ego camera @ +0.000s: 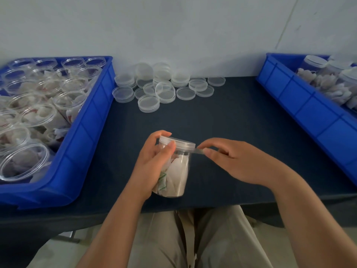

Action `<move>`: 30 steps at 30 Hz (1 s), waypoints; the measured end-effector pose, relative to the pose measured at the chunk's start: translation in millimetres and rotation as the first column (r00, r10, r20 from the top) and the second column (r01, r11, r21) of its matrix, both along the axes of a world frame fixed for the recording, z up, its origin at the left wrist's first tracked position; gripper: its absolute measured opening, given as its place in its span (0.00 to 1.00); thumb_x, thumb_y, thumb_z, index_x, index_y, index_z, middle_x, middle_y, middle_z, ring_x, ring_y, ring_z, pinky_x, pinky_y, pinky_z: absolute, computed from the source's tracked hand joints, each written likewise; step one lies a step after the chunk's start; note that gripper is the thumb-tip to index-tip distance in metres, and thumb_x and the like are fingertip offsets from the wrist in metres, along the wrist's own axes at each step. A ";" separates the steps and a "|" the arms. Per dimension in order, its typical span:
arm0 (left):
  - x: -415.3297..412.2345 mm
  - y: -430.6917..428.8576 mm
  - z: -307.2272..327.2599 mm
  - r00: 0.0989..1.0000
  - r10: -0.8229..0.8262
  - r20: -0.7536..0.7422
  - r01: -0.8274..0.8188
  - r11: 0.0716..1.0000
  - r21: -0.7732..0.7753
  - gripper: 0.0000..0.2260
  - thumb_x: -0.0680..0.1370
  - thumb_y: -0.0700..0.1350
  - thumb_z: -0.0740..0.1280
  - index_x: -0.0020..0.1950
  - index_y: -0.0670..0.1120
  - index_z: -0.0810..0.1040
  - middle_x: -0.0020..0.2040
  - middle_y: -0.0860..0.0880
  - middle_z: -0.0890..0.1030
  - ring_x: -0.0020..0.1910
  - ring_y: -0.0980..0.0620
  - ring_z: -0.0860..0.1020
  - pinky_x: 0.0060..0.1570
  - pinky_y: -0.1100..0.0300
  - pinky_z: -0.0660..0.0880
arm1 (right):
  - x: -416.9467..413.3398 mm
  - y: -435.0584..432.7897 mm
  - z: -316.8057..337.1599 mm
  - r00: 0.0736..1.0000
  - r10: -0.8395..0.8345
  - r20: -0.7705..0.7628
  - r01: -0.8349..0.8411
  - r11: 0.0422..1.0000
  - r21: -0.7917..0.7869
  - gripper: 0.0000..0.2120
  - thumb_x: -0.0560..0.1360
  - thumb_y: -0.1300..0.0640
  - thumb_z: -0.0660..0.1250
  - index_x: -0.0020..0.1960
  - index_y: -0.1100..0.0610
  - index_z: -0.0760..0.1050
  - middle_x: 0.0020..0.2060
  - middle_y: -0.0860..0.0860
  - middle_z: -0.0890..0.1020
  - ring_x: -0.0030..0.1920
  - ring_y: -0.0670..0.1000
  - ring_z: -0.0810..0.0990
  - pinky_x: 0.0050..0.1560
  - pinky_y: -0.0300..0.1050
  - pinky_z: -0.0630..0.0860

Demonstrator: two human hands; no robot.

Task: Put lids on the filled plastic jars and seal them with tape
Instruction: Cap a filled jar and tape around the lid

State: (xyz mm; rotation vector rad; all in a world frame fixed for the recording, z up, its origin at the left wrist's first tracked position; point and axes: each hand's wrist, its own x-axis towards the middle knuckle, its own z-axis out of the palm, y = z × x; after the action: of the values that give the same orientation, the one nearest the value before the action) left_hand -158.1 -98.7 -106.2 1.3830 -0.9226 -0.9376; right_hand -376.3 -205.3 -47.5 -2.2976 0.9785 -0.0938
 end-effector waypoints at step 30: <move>-15.6 -10.7 -1.3 0.920 0.201 0.337 -0.251 0.962 0.110 0.38 0.67 0.80 0.59 0.73 0.64 0.70 0.51 0.77 0.77 0.52 0.80 0.74 0.45 0.70 0.68 | 5.5 18.0 -12.9 0.993 -0.054 0.101 0.051 0.998 0.031 0.32 0.75 0.24 0.54 0.76 0.32 0.57 0.38 0.43 0.82 0.33 0.41 0.79 0.33 0.33 0.74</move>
State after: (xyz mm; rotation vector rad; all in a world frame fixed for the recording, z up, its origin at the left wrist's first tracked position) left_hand -173.7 -109.5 -107.5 1.7694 -0.9212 -0.6228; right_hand -370.8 -187.3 -60.4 -2.2191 0.9814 -0.2160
